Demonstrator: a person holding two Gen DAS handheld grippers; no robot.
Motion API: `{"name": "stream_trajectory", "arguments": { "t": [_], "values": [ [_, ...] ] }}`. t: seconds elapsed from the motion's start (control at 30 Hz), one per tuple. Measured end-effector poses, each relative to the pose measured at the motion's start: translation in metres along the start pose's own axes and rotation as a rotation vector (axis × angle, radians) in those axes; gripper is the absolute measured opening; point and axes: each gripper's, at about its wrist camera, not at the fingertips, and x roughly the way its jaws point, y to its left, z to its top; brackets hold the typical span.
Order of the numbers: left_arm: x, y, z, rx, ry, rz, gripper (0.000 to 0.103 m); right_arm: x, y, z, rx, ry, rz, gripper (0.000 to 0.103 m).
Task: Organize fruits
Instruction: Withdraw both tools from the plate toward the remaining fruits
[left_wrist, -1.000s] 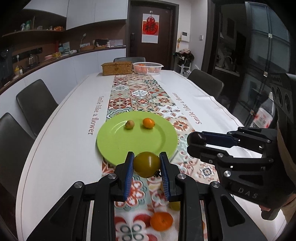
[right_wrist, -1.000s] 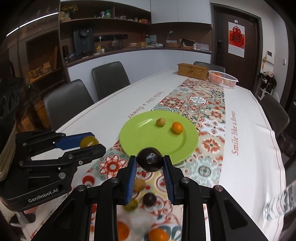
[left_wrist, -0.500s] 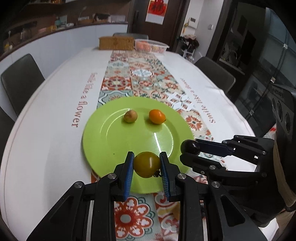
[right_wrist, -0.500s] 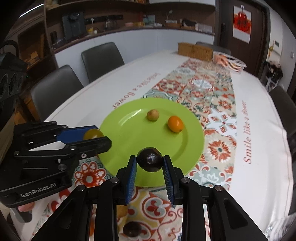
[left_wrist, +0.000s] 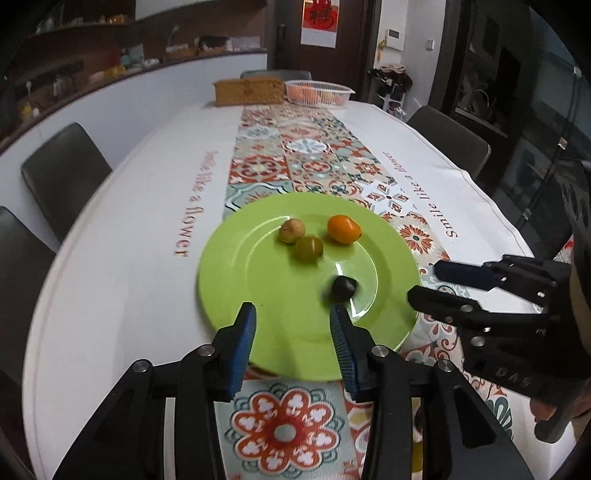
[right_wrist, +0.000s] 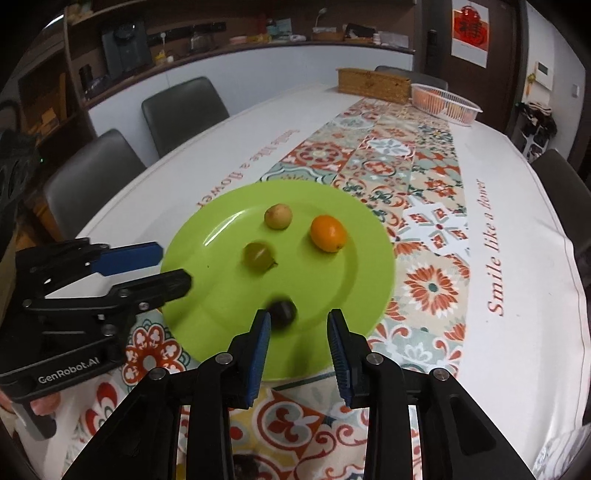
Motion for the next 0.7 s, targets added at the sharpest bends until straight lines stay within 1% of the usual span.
{"name": "stream_trajectory", "arguments": {
  "t": [0.03,0.07,0.13,0.2,0.23,0.27,0.37,0.47,0.53,0.63,0.7],
  "values": [
    [-0.007,-0.002,-0.002,0.007,-0.016,0.01,0.045,-0.004,0.0,0.0,0.002,-0.012,0.001,0.041],
    [-0.015,-0.004,-0.004,0.014,-0.032,0.015,0.047,-0.01,0.001,-0.002,0.002,-0.027,-0.003,0.042],
    [-0.028,-0.008,-0.007,0.021,-0.056,0.039,0.052,-0.024,0.004,-0.005,-0.011,-0.059,-0.017,0.042],
    [-0.043,-0.012,-0.011,0.027,-0.082,0.054,0.055,-0.039,0.008,-0.009,-0.027,-0.091,-0.025,0.043],
    [-0.05,-0.014,-0.013,0.028,-0.094,0.063,0.059,-0.048,0.01,-0.011,-0.035,-0.11,-0.027,0.047],
    [-0.059,-0.017,-0.015,0.03,-0.106,0.078,0.06,-0.055,0.012,-0.013,-0.039,-0.126,-0.032,0.053],
    [-0.08,-0.023,-0.022,0.029,-0.139,0.095,0.067,-0.079,0.017,-0.021,-0.058,-0.179,-0.06,0.058],
    [-0.101,-0.034,-0.033,0.052,-0.168,0.111,0.074,-0.099,0.02,-0.03,-0.063,-0.219,-0.074,0.064],
    [-0.111,-0.041,-0.04,0.067,-0.183,0.125,0.083,-0.112,0.021,-0.037,-0.058,-0.238,-0.068,0.068],
    [-0.126,-0.054,-0.054,0.09,-0.214,0.156,0.091,-0.128,0.022,-0.051,-0.053,-0.257,-0.062,0.07],
    [-0.133,-0.06,-0.063,0.101,-0.223,0.162,0.091,-0.137,0.023,-0.061,-0.054,-0.261,-0.061,0.07]
  ]
}}
